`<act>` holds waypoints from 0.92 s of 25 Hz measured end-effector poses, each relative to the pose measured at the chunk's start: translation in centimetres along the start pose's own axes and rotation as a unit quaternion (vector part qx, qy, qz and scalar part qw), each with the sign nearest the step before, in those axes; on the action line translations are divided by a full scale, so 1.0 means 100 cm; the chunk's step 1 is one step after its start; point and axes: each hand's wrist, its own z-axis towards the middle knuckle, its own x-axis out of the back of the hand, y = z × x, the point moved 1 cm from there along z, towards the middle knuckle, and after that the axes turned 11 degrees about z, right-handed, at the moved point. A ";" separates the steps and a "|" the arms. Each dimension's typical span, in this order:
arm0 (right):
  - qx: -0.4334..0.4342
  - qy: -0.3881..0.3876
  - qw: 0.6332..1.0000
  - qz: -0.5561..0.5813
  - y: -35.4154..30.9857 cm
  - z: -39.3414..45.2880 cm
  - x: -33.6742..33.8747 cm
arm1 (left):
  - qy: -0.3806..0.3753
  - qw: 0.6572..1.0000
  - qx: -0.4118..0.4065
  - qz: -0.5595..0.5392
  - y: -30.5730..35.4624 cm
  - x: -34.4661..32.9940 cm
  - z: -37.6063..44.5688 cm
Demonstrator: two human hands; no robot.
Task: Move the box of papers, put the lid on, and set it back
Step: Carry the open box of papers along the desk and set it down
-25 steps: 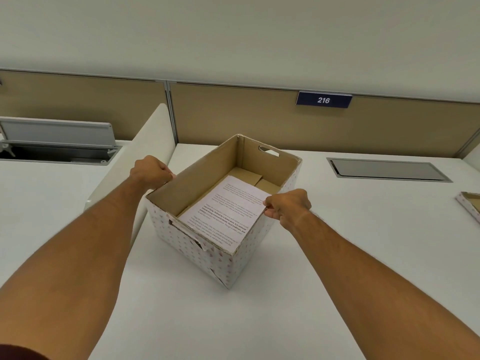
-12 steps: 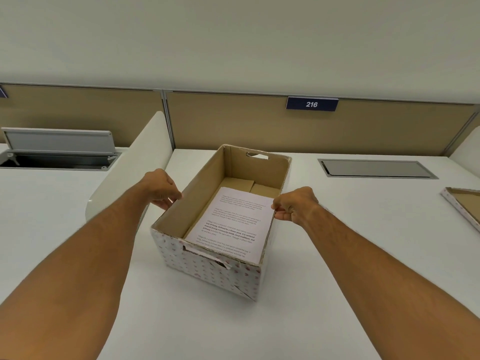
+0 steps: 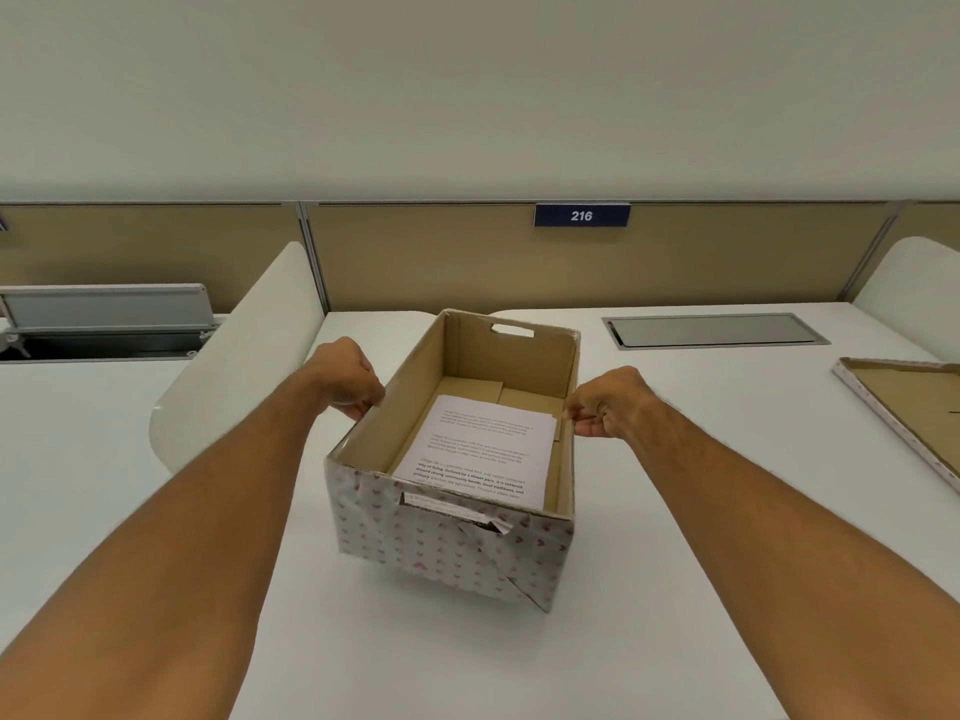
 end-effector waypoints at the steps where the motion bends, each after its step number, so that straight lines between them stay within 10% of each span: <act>1: 0.005 0.002 1.000 -0.005 0.001 0.001 0.009 | 0.005 1.000 -0.004 -0.004 0.010 -0.002 -0.005; 23: 0.145 -0.018 0.983 -0.106 0.012 0.149 0.230 | 0.061 0.991 0.075 -0.088 0.227 -0.159 -0.059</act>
